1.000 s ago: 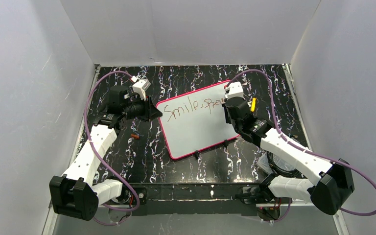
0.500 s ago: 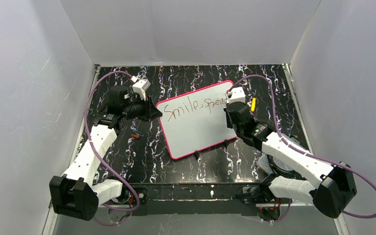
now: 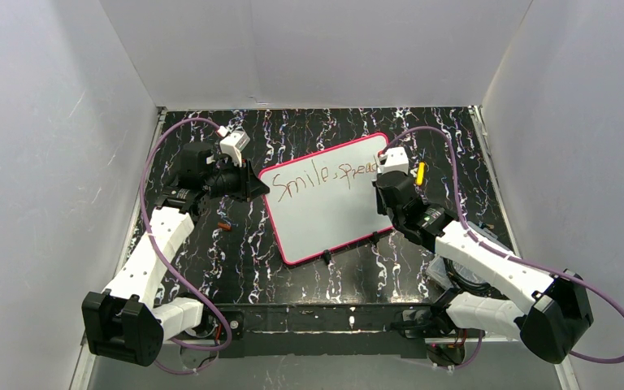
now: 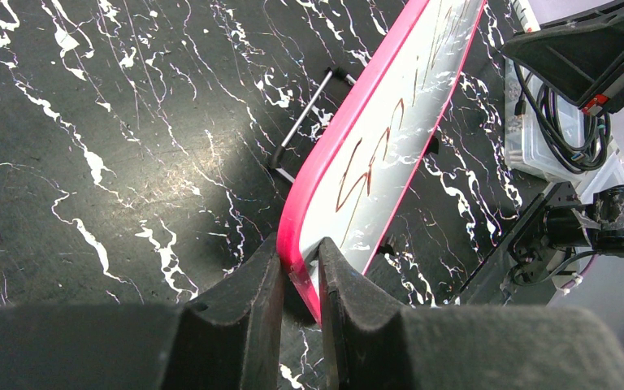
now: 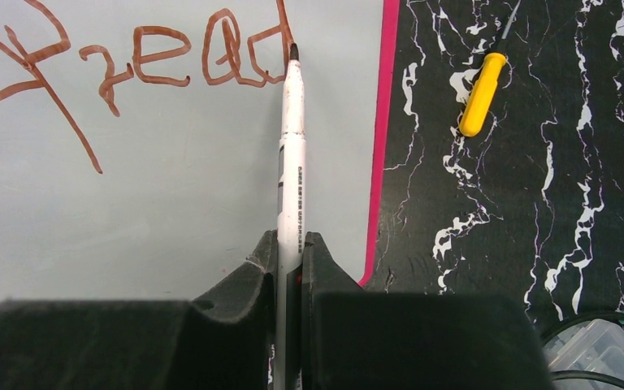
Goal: Write a sentence on the whiteboard
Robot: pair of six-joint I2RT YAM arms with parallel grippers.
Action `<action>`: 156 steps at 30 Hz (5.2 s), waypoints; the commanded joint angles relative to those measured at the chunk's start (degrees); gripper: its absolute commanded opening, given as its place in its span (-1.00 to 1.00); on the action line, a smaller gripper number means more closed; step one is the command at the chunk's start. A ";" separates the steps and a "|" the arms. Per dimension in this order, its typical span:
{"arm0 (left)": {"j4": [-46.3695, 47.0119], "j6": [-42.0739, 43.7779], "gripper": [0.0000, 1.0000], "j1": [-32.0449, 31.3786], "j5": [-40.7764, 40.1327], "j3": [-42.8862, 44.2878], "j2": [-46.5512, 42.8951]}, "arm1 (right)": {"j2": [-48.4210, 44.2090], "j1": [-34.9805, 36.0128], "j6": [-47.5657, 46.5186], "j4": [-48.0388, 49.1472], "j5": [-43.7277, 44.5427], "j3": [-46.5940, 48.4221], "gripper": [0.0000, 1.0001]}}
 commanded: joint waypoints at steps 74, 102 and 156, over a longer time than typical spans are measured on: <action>0.89 0.63 -1.00 -0.25 -0.53 0.20 -2.02 | 15.42 33.63 5.64 11.10 -0.53 7.67 -0.97; 1.15 0.44 -1.00 -0.25 -0.24 0.41 -1.54 | 17.27 33.18 9.24 4.42 6.63 8.65 -0.97; 1.42 0.23 -1.00 -0.25 0.05 0.26 -1.28 | 13.41 34.54 12.38 4.66 4.25 7.46 -0.97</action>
